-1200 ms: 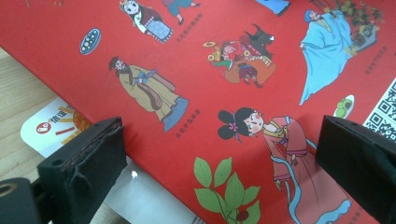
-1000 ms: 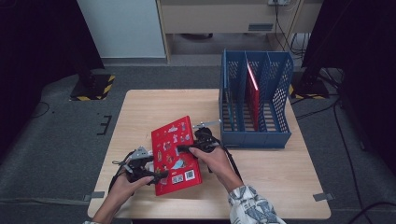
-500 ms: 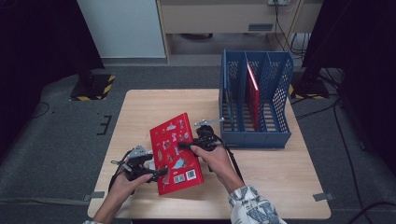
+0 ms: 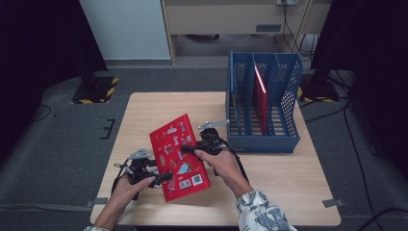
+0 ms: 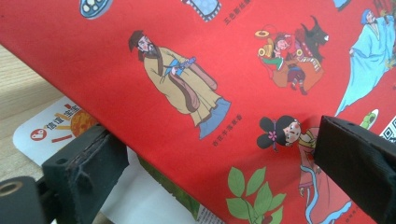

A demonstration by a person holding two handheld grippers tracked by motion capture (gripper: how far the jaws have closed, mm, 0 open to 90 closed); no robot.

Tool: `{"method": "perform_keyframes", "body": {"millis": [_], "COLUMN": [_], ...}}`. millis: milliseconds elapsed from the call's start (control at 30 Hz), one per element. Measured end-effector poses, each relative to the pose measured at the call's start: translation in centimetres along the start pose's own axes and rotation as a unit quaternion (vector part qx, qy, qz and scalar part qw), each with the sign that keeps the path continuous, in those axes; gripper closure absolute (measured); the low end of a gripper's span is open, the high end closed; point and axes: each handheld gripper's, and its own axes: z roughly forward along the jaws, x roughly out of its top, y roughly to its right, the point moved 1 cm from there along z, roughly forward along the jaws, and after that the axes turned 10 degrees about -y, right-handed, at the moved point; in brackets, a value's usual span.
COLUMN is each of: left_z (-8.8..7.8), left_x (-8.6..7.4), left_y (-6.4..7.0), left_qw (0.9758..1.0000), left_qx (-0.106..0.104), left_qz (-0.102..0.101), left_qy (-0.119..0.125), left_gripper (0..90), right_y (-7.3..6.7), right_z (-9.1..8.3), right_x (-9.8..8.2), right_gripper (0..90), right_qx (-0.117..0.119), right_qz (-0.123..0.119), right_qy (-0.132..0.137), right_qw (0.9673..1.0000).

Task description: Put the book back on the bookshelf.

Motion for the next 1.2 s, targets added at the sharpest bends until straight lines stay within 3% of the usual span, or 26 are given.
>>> {"method": "perform_keyframes", "body": {"millis": [167, 400, 767, 900, 1200], "left_z": [-0.1, -0.1, -0.6, -1.0, -2.1], "left_x": [0.2, 0.4, 0.6, 0.8, 1.2], "left_y": [0.1, 0.5, 0.7, 0.7, 0.8], "left_qw": [1.0, 0.9999, 0.9997, 0.9994, 0.998], "left_qx": [0.001, 0.003, 0.007, 0.008, 0.017], "left_qz": [0.006, 0.015, 0.014, 0.013, 0.014], "left_qy": [-0.003, 0.004, 0.019, 0.032, 0.059], "left_gripper": [2.7, 3.5, 7.7, 11.5, 21.1], "right_y": [-0.4, -0.7, -0.9, -1.0, -1.8], "right_z": [-0.1, 0.3, 0.2, -0.2, -1.1], "right_x": [0.3, 0.2, 0.4, 0.5, 1.0], "right_gripper": [63.4, 61.4, 67.1, 71.1, 74.4], "right_qx": [-0.014, -0.009, 0.006, 0.022, 0.03], "right_qz": [-0.031, -0.041, -0.035, -0.029, -0.059], "right_qy": [-0.023, -0.038, -0.03, -0.02, -0.002], "right_qw": [0.9991, 0.9984, 0.9989, 0.9992, 0.9978]}}
